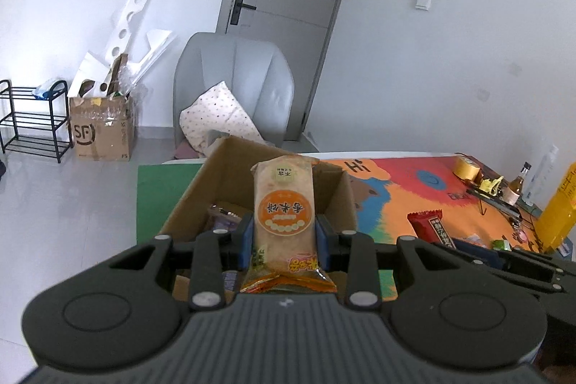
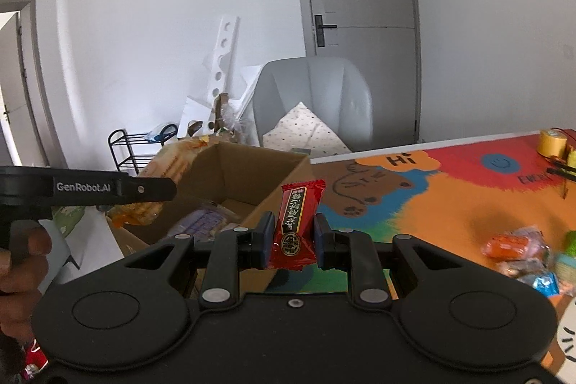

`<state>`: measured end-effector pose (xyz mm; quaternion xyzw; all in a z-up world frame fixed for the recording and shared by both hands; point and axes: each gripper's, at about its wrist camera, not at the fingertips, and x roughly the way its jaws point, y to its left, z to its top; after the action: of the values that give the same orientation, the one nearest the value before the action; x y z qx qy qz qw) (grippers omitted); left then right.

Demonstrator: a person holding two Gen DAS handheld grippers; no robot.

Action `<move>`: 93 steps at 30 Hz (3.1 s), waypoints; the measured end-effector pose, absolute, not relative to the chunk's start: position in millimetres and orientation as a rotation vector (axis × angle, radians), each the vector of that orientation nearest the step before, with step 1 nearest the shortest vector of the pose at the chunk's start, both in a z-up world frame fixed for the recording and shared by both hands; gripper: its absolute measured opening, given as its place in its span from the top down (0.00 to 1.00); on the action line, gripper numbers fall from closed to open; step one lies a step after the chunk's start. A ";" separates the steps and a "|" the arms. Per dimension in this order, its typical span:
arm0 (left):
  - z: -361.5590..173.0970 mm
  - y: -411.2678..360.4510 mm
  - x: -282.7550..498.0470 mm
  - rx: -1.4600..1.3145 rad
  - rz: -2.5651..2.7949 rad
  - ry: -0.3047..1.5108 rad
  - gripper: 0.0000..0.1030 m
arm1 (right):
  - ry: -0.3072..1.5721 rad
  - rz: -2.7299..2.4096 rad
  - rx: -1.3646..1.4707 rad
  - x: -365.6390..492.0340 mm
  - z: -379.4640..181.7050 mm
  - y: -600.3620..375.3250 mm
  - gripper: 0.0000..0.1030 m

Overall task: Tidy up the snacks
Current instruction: 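Carry the red bar and bread packet to the box and release both inside, then move both open tools back over the remaining snacks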

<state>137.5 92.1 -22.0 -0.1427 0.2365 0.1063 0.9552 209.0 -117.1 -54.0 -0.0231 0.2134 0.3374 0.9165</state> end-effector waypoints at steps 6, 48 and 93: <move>-25.3 103.9 145.2 -0.289 0.217 0.505 0.56 | 0.440 0.704 -0.067 213.6 -51.1 -100.2 0.79; -21.6 71.9 143.6 -0.271 0.205 0.491 0.05 | 0.442 0.499 0.008 214.5 -44.3 -144.5 0.00; -40.2 -93.6 203.2 -0.138 -0.008 0.582 0.05 | 0.470 0.253 0.223 227.7 -75.9 -334.9 0.00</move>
<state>203.2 -93.6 -40.2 -0.0680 0.2868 -0.0038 0.9556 227.7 -334.9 -75.9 0.1099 0.2317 0.1248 0.9585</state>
